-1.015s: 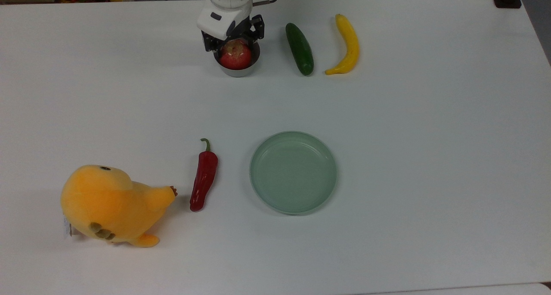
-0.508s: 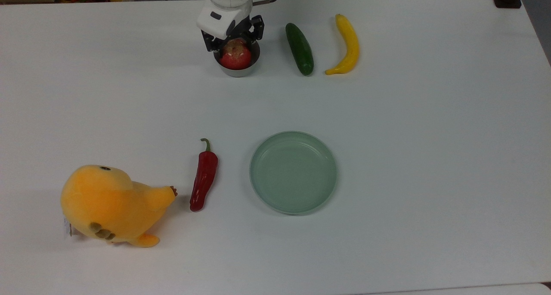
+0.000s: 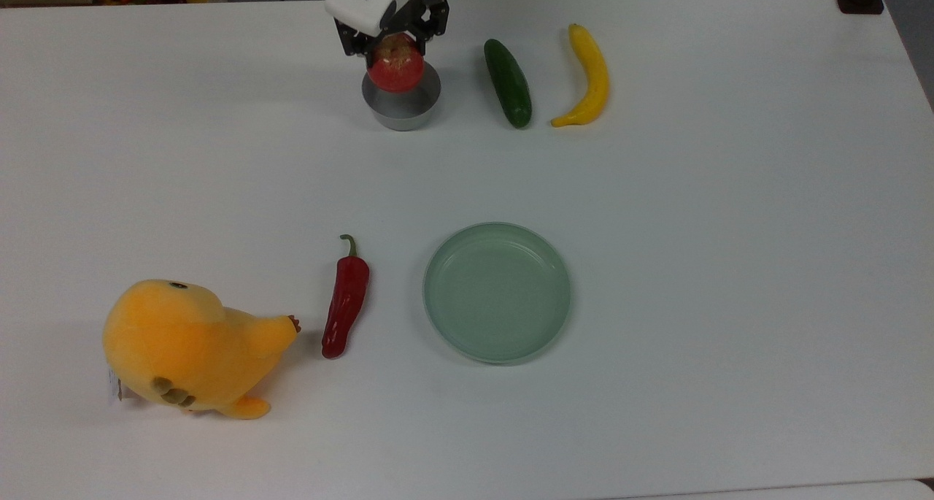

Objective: Red apple placed in the center of the desktop
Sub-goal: 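Lift the red apple up out of the grey bowl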

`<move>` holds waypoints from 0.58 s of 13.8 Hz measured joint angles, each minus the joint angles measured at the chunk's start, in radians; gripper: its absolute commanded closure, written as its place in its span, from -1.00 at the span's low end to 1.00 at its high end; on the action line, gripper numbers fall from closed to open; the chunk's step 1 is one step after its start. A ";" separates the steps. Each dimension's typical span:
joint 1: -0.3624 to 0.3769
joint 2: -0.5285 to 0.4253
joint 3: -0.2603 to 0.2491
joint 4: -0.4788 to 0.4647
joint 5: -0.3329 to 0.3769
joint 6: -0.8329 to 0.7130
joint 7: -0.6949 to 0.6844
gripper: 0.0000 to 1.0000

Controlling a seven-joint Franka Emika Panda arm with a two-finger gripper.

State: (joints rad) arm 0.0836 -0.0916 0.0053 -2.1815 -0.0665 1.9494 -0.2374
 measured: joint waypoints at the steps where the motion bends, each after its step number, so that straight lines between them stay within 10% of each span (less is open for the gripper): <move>1: 0.000 -0.005 0.002 0.031 0.000 -0.026 0.016 -0.14; 8: 0.003 -0.003 0.010 0.195 0.006 -0.086 0.164 -0.14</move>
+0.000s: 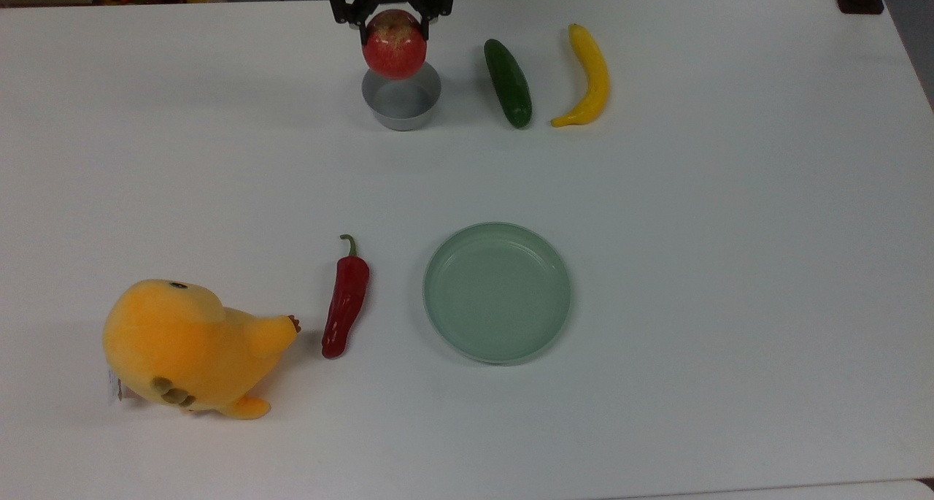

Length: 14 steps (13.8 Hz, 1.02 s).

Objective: Red apple placed in the center of the desktop
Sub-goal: 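Lift the red apple up out of the grey bowl, then carry the apple toward the table center beside the green plate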

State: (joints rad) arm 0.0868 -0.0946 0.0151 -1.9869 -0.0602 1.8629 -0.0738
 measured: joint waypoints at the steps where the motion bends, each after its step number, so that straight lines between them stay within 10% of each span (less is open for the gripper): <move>1: 0.000 0.007 0.000 0.000 0.001 0.041 0.032 -0.14; 14: 0.000 0.312 0.000 0.166 0.022 0.282 0.162 -0.15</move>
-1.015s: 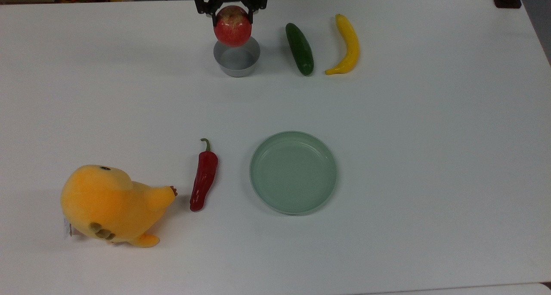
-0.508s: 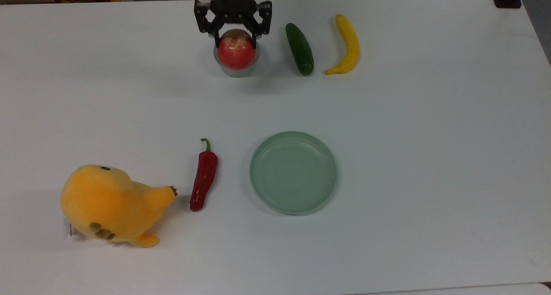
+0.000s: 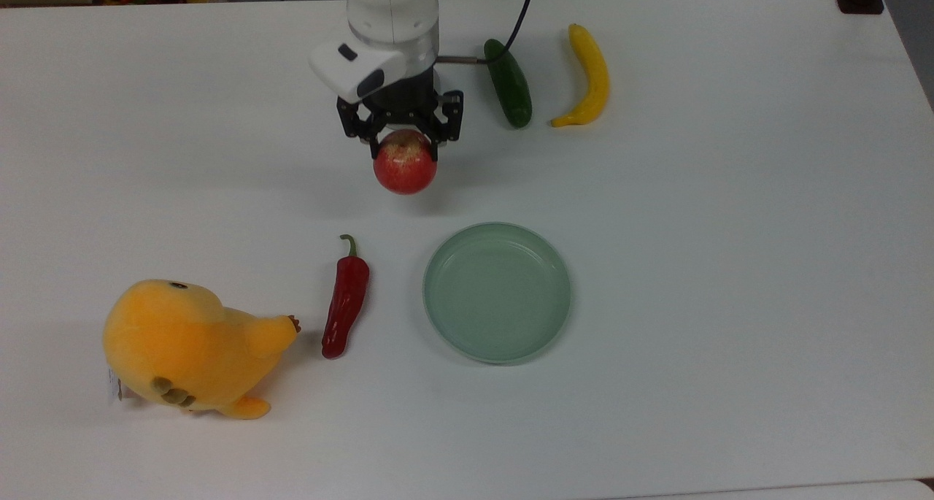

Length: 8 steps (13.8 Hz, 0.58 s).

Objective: Red apple placed in the center of the desktop
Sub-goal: 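Carry the apple toward the table center beside the green plate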

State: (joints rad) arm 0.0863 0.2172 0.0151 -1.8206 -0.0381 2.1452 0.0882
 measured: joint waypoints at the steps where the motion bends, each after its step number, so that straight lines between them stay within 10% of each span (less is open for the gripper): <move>1: 0.000 0.018 0.000 0.001 0.000 0.019 0.004 -0.15; 8: 0.000 0.121 0.000 0.005 0.000 0.185 0.036 -0.23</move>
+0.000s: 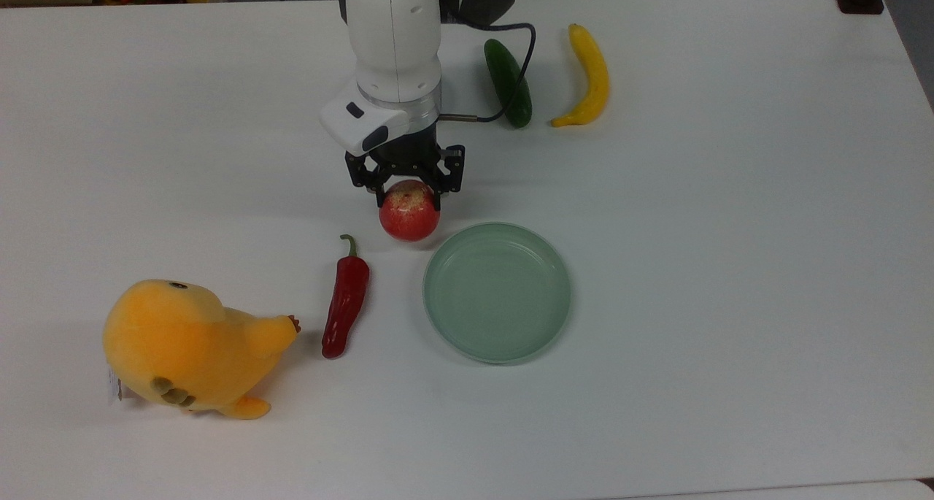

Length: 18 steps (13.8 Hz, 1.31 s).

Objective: Red apple placed in the center of the desktop
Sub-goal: 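Carry the apple toward the table center beside the green plate, then lower the apple onto the table and open the gripper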

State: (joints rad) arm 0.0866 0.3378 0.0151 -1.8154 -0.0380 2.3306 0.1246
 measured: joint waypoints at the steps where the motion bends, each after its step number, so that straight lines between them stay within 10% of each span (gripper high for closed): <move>1: 0.000 0.014 0.000 0.001 0.000 0.022 0.001 -0.26; 11: 0.000 0.042 0.000 0.007 0.000 0.053 0.002 -0.98; 18: -0.002 0.041 0.000 0.011 0.000 0.053 0.003 -1.00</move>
State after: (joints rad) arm 0.0844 0.3790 0.0151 -1.8047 -0.0380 2.3837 0.1271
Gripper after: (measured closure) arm 0.000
